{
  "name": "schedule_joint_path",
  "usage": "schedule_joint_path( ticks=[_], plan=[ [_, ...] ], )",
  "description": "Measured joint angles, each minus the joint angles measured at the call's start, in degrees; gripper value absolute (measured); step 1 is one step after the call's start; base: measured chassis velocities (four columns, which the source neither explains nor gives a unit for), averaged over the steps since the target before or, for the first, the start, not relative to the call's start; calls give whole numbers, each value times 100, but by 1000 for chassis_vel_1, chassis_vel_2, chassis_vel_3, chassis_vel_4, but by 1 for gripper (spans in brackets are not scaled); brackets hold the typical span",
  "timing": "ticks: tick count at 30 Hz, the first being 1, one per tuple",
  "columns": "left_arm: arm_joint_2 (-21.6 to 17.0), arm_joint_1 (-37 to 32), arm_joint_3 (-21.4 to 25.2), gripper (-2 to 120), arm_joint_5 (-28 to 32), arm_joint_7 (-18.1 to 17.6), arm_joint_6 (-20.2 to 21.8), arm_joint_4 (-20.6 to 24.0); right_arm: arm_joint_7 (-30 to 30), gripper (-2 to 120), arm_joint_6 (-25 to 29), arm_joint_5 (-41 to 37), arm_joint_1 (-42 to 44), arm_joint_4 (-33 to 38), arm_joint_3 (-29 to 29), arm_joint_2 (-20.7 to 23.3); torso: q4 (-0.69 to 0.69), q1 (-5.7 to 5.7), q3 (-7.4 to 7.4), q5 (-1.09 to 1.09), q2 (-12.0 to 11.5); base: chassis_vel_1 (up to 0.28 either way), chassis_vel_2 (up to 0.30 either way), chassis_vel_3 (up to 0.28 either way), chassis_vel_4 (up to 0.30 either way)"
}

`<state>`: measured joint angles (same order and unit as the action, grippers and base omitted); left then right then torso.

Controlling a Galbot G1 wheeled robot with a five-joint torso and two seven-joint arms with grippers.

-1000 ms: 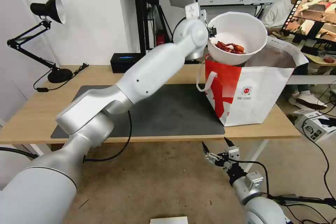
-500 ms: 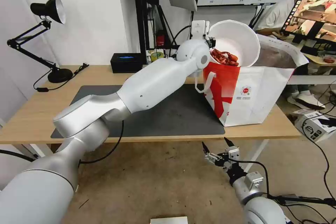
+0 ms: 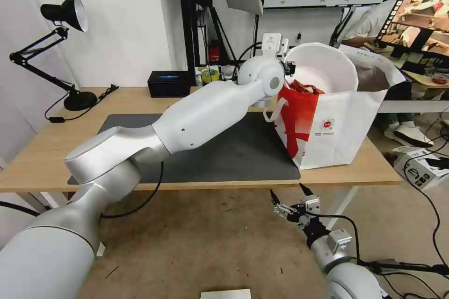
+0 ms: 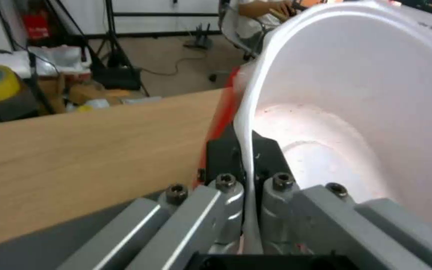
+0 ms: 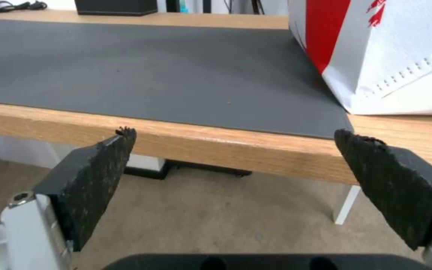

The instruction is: Pick up the trash from the table and place it into the takeout bag.

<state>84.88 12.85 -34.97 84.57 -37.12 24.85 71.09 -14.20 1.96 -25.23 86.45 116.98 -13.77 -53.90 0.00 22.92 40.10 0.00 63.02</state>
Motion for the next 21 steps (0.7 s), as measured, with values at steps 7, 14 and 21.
schedule_joint_path(
  ticks=[7, 14, 21],
  plan=[
    [34, 34, -5, 0, 7, 48, -117, -10, 0, 100, 0, 0, 0, 0, 0, 0, 0, 0, 0, 0, 0, 0, 0, 0, 0],
    [-27, 61, 11, 5, 166, 183, 260, 58, 0, 100, 0, 0, 0, 0, 0, 0, 1, 0, 0, 0, 0, 0, 0, 0, 0],
    [-38, -19, 26, 28, 552, 34, 520, 213, 0, 100, 0, 0, 0, 0, 0, 0, 0, 0, 0, 0, 0, 0, 0, 0, 0]
  ],
)
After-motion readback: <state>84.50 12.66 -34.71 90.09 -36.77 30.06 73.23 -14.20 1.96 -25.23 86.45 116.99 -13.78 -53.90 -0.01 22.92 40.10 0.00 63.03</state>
